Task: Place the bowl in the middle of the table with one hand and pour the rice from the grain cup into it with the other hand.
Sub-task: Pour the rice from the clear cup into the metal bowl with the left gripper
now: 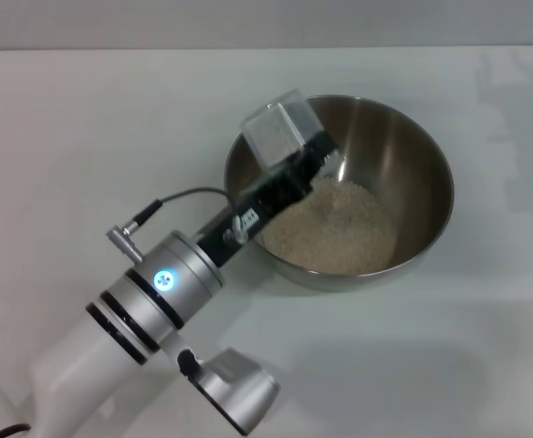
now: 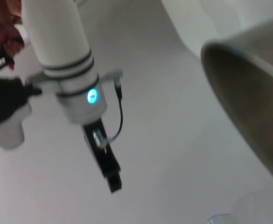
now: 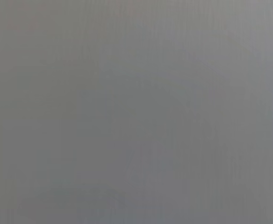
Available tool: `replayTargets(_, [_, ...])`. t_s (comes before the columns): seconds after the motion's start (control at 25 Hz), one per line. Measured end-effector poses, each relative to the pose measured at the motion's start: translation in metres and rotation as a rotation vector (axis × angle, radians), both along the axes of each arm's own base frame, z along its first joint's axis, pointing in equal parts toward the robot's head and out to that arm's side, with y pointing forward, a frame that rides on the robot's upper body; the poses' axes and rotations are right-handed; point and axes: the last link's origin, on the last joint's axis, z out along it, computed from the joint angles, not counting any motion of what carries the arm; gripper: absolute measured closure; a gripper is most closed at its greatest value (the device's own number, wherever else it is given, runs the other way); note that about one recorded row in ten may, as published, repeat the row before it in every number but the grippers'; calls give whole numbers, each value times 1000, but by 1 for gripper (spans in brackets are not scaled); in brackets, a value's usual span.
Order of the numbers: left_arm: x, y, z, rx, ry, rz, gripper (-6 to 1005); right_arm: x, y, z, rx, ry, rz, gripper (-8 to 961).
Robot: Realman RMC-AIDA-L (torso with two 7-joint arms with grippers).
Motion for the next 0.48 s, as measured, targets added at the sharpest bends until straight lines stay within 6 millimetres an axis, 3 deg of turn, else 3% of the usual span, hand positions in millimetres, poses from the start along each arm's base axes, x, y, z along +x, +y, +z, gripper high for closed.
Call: replayTargets(0.48, [0,-5,-6,-47,-2,19,910,-1,0,2,7,-5,7,443])
